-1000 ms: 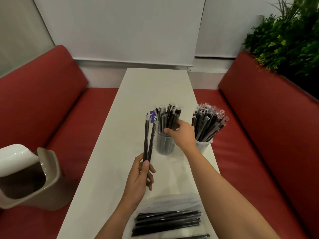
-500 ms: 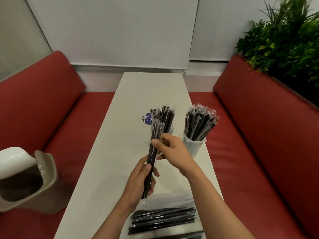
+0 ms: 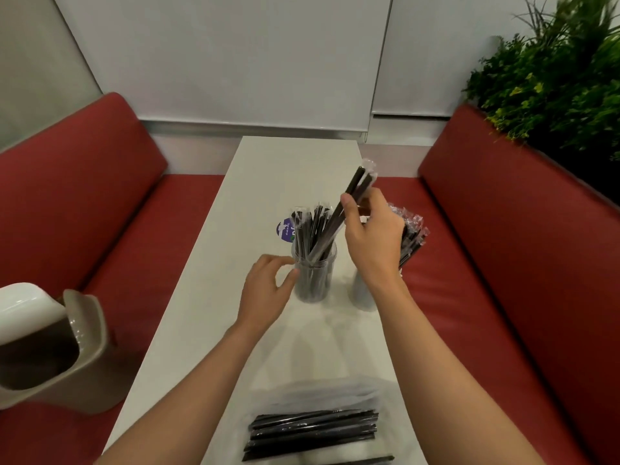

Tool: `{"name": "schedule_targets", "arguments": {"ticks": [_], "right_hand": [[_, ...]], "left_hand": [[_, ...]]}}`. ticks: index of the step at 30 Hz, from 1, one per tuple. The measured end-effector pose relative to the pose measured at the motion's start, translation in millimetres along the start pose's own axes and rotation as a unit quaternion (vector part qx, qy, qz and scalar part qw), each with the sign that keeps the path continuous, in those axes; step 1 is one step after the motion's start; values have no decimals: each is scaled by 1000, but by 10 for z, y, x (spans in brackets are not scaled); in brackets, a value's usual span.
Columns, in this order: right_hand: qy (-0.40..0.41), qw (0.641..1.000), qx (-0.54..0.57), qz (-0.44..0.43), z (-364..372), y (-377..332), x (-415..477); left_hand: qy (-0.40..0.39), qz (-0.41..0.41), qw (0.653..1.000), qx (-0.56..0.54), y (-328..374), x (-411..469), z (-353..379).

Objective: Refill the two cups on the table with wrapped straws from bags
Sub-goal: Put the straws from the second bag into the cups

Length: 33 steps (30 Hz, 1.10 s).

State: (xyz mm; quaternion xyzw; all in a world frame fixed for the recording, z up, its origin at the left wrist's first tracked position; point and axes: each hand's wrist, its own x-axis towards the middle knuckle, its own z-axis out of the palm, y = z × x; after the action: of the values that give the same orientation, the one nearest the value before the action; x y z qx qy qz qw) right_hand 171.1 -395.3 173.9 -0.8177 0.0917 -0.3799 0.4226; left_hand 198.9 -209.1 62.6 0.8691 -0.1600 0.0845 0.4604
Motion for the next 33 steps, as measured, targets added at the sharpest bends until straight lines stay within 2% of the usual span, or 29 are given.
{"name": "schedule_targets", "arguments": {"ticks": [5, 8, 11, 13, 18, 23, 28, 33], "right_hand": [[-59, 997, -49, 10, 294, 283, 109], [-110, 988, -100, 34, 455, 466, 40], [-167, 971, -146, 85, 611, 644, -86], [-175, 968, -134, 117, 669, 751, -186], [-144, 969, -23, 197, 657, 810, -329], [-118, 977, -7, 179, 567, 737, -418], [-96, 987, 6, 131, 310, 595, -703], [-144, 987, -15, 73, 34, 578, -1290]], "left_hand": [[-50, 72, 983, 162, -3, 263, 166], [-77, 81, 977, 183, -10, 341, 244], [-67, 84, 980, 168, -56, 368, 306], [-61, 80, 983, 156, -95, 372, 333], [-42, 78, 986, 139, -187, 355, 336], [-42, 77, 988, 131, -133, 320, 301], [-9, 82, 990, 111, -58, 101, 173], [2, 44, 995, 93, -71, -425, -14]]}}
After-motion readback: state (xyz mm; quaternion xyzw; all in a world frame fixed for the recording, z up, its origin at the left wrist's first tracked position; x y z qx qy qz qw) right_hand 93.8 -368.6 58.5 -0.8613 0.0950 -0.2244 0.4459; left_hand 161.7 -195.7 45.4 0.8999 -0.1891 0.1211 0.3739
